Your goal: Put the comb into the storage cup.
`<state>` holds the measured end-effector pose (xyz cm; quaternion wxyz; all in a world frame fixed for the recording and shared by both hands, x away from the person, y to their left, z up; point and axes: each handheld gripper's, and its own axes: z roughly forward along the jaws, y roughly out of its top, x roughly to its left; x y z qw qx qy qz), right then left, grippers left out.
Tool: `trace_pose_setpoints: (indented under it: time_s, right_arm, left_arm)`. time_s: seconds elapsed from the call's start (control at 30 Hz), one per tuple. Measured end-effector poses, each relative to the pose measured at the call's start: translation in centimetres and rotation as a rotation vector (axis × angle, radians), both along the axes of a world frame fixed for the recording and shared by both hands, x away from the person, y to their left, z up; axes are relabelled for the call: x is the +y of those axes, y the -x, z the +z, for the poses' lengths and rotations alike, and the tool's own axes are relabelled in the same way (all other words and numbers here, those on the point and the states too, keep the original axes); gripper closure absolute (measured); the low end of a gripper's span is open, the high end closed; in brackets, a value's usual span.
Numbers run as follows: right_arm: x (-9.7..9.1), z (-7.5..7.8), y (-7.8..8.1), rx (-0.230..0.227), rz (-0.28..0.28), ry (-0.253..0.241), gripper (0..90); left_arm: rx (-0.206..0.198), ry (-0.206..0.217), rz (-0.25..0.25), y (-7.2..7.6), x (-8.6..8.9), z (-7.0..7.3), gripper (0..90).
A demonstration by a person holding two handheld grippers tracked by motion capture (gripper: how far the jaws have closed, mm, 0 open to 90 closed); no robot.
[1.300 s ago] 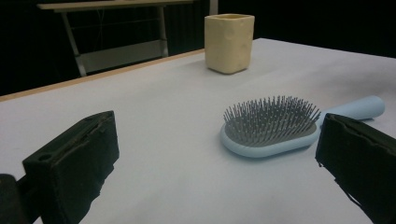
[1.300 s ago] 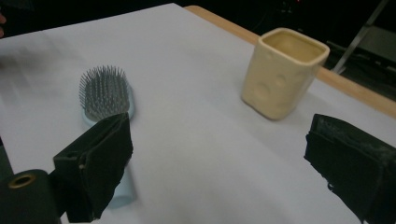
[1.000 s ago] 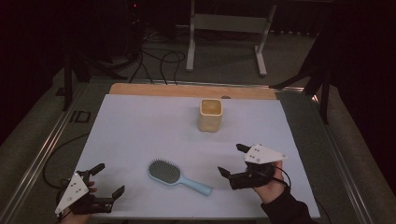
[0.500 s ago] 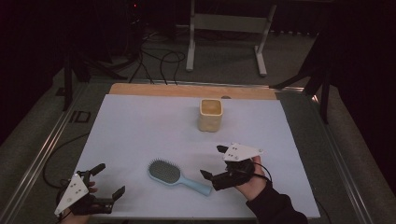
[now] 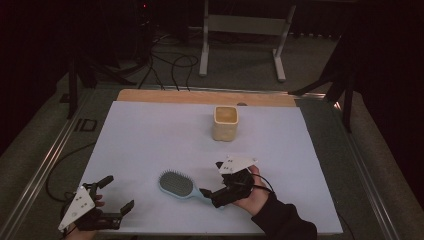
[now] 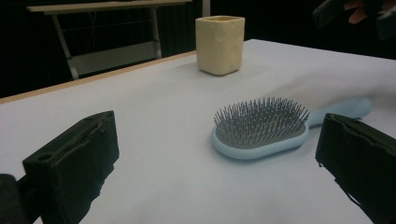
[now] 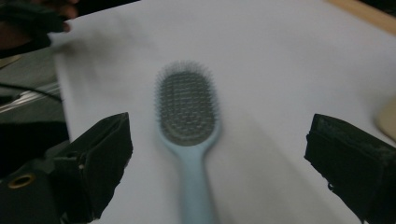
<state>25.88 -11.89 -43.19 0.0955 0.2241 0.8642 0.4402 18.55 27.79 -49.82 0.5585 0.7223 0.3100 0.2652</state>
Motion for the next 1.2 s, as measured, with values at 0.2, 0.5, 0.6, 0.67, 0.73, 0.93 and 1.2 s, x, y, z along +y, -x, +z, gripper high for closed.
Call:
trace_pose_setpoints:
  time_s: [0.2, 0.5, 0.6, 0.67, 0.73, 0.93, 1.2]
  right_arm:
    - [1.3, -1.0, 0.0, 0.018, 0.032, 0.046, 7.2]
    - [2.7, -2.5, -0.2, 0.067, 0.049, 0.131, 7.3]
    - [3.3, -3.1, -0.5, 0.099, 0.057, 0.178, 7.8]
    - [3.5, -3.5, -0.6, 0.109, 0.054, 0.202, 7.8]
    - [4.1, -4.0, -0.7, 0.128, 0.053, 0.242, 7.9]
    - [5.1, -5.1, -1.1, 0.177, 0.082, 0.313, 10.2]
    - [6.0, -5.7, -1.4, 0.198, 0.081, 0.389, 19.3]
  left_arm:
    - [0.002, 0.001, -0.004, 0.0, 0.0, 0.0, 0.0]
    - [0.003, 0.002, -0.007, 0.0, 0.0, 0.0, 0.0]
    - [0.005, 0.005, -0.007, 0.0, 0.0, 0.0, 0.0]
    - [0.004, 0.005, -0.007, 0.0, 0.0, 0.0, 0.0]
    - [0.004, 0.005, -0.009, 0.0, 0.0, 0.0, 0.0]
    - [0.004, 0.007, -0.008, 0.0, 0.0, 0.0, 0.0]
    - [0.002, 0.008, -0.01, 0.0, 0.0, 0.0, 0.0]
